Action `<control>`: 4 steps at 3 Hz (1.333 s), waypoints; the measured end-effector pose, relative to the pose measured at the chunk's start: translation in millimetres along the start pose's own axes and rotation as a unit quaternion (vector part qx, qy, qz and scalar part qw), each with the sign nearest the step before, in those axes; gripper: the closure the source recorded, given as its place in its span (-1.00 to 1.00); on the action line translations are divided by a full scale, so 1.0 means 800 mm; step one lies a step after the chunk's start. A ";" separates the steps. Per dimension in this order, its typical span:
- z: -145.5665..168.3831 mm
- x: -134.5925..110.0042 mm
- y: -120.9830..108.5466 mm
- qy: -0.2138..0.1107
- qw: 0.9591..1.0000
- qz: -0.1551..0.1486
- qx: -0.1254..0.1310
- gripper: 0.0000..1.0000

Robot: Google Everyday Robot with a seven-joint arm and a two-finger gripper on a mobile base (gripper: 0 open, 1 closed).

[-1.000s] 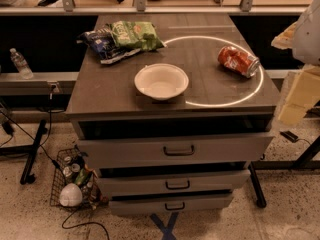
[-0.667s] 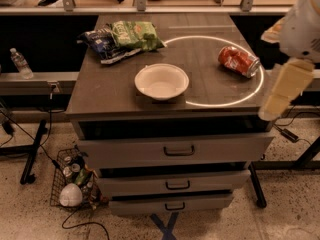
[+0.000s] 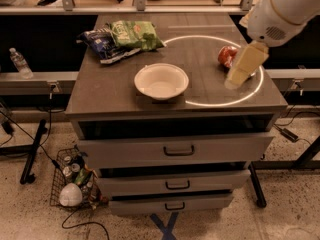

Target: Place coke can upright

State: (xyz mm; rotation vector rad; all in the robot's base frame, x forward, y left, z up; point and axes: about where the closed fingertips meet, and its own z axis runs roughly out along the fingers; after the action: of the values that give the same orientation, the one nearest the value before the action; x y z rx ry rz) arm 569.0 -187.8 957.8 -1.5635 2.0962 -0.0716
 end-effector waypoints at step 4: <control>0.167 0.036 -0.173 -0.014 0.986 0.154 0.057 -1.00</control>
Offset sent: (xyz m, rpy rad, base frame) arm 0.1567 -0.0117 -0.0390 0.2235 -0.1199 -0.1928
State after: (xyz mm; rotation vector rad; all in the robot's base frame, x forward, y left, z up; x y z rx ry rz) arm 742.5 -224.9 878.9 -1.1539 2.2437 -0.0591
